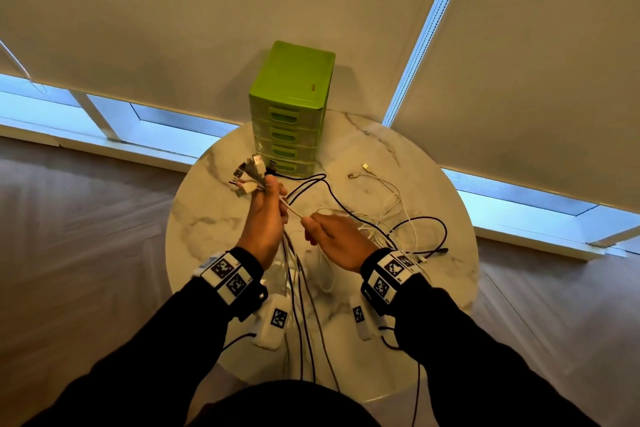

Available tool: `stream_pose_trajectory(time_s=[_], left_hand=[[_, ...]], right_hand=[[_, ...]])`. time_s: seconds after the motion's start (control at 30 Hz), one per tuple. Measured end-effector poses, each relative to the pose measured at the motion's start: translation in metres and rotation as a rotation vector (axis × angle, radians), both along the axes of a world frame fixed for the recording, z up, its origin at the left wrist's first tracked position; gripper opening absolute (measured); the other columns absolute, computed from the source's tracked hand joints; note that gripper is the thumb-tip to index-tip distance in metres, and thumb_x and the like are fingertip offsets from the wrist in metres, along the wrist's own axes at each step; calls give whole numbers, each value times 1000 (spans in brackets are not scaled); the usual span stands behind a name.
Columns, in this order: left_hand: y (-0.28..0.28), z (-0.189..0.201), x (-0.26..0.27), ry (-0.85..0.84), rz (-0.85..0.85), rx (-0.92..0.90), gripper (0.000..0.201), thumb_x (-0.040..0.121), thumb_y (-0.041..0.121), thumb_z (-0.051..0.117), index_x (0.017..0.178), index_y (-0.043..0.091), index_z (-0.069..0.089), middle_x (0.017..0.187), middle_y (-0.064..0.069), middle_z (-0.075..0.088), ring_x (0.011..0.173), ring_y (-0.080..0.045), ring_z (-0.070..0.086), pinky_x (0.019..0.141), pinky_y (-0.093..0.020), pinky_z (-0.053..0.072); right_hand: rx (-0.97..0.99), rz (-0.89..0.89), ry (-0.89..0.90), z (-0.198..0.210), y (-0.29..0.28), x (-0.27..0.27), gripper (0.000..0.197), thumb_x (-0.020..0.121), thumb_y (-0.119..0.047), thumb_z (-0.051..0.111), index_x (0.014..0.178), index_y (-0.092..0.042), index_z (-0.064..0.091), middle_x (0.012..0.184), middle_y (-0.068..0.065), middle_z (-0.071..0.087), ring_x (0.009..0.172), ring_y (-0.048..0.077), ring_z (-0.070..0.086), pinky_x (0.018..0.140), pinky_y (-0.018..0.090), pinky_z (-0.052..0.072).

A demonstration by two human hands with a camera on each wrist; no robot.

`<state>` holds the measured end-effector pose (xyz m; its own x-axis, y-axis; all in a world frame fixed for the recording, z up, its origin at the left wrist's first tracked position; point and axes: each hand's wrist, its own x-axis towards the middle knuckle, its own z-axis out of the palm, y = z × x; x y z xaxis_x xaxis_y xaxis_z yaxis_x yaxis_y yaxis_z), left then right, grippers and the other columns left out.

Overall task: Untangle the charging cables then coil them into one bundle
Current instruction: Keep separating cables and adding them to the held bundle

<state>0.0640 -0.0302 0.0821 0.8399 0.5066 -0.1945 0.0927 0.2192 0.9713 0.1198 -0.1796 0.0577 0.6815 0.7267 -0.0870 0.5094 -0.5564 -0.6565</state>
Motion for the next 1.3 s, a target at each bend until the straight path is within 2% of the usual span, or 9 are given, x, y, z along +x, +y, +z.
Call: stream_pose_trajectory(time_s=[0.13,0.23,0.4,0.6,0.73,0.87,1.0,1.1,1.3], left_hand=[[25,21,7,-70,76,-40,27,108,46,27,102,34,50,76,3,55,77,-17,61,80,-44,54],[49,35,16,-158,99,-136,34,108,46,29,90,21,44,63,4,39,55,-16,53,67,-45,59],[87,53,21,-220,141,-121,36,108,45,28,84,22,41,55,8,29,46,-9,26,49,-28,25],[57,21,14,-2,-55,78,32,108,38,39,80,22,44,62,5,36,53,-9,31,54,-29,23],[24,6,20,153,-68,88,43,106,47,37,81,16,55,70,0,54,57,-10,41,55,-26,33],[13,4,31,147,-72,-16,46,106,48,35,90,13,62,74,-2,60,62,-13,47,56,-26,37],[11,11,31,60,-39,-65,40,108,39,38,80,14,51,68,3,56,60,-13,52,60,-27,48],[21,16,30,-10,-8,-92,39,107,42,38,80,16,48,60,7,52,61,-16,61,80,-45,52],[62,48,20,-162,75,-88,35,108,39,36,80,20,43,61,7,35,46,-8,32,49,-26,37]], right_hand=[[-196,34,39,-44,-20,8,49,103,-55,18,85,-28,55,82,-8,64,85,17,60,98,48,41],[-321,-7,47,-58,-34,19,40,105,-50,19,100,-31,54,103,-3,68,105,22,59,105,47,26],[-434,-95,7,-65,-48,53,69,93,-67,3,108,-28,59,99,-6,66,104,22,59,90,43,23],[12,-363,-63,-24,-3,78,42,103,-57,27,85,-31,55,68,-10,61,83,24,66,94,42,37],[203,-150,-132,8,28,55,30,105,-46,35,88,-33,56,64,-18,54,64,14,56,85,48,45],[100,49,-214,8,34,32,37,105,-46,29,109,-26,61,78,-8,68,66,14,60,87,43,42],[106,31,-29,-5,26,21,35,106,-47,29,90,-29,54,77,-12,65,74,16,64,88,42,44],[23,-9,104,-26,10,22,38,107,-45,30,81,-28,52,70,-15,56,72,9,56,86,45,47],[-370,139,73,-43,-24,48,35,108,-44,25,91,-28,52,84,-9,57,85,18,55,94,43,36]])
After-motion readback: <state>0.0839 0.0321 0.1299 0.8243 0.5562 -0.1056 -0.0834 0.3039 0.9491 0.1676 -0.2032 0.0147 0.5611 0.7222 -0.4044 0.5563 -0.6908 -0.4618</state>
